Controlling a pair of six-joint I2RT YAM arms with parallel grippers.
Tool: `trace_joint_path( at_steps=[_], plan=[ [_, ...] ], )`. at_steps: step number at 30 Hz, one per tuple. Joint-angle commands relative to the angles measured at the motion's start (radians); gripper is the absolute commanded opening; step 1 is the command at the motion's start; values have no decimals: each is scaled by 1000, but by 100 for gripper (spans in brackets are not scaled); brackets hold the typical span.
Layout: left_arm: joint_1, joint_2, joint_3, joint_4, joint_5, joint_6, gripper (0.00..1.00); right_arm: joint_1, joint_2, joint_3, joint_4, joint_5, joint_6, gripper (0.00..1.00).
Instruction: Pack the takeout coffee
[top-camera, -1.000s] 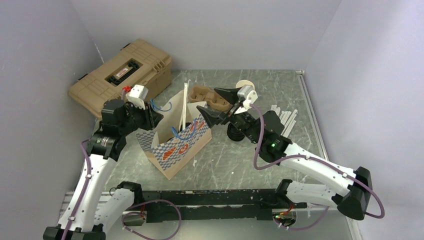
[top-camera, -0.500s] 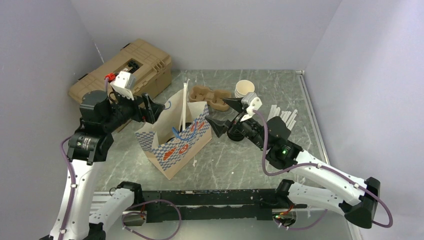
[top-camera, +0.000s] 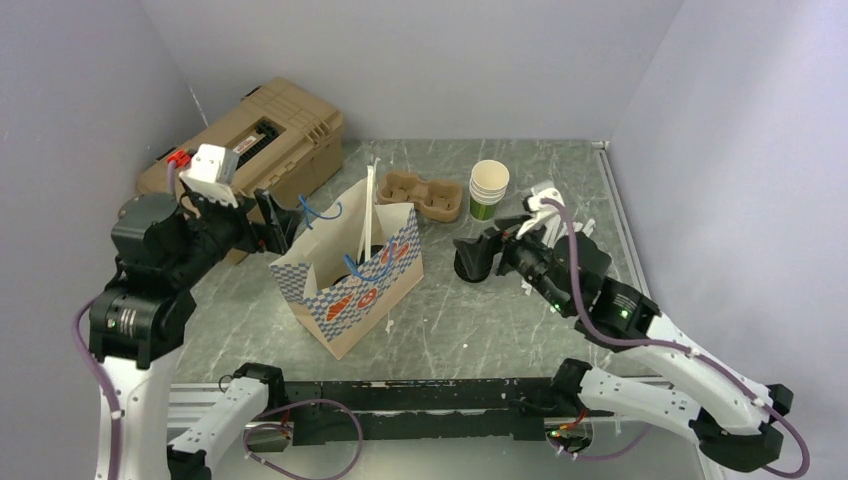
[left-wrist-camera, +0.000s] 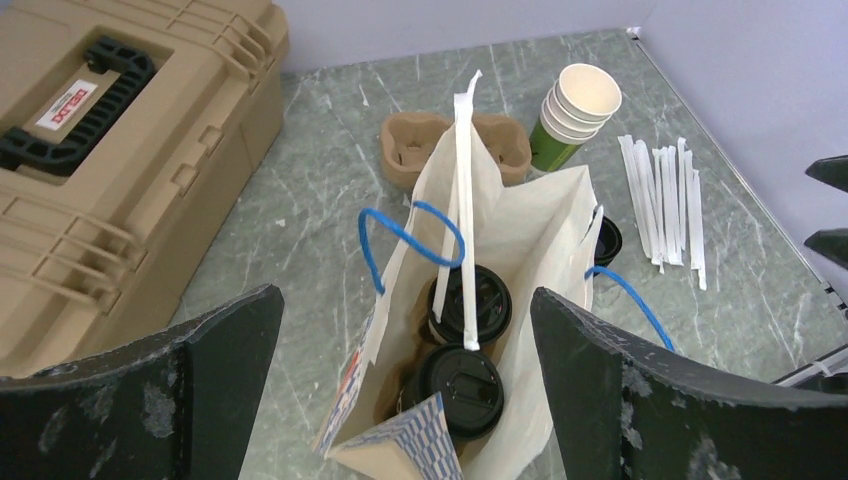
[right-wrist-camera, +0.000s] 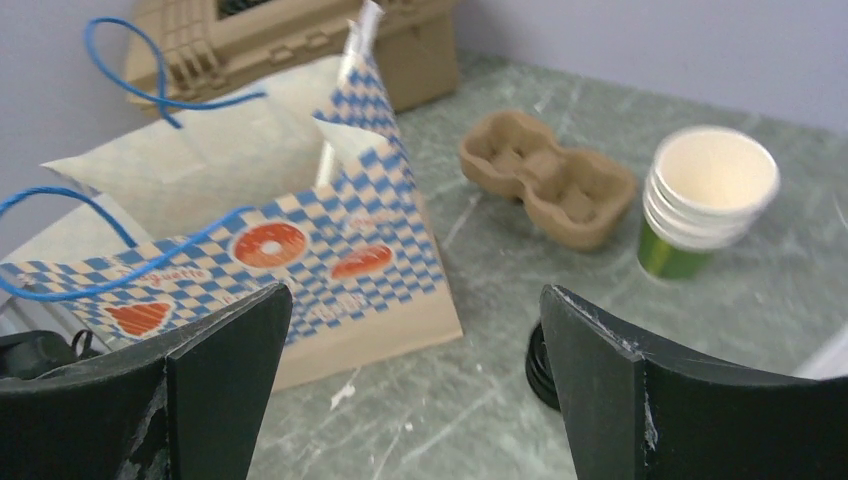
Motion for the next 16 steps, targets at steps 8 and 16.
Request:
trace_joint_path(
  at_steps=[8, 16],
  plan=[
    [3, -154, -104, 0, -22, -96, 100, 0, -247, -18, -326, 203, 294, 100],
    [3, -157, -141, 1, 16, -162, 100, 0, -267, 55, -440, 211, 344, 100]
  ],
)
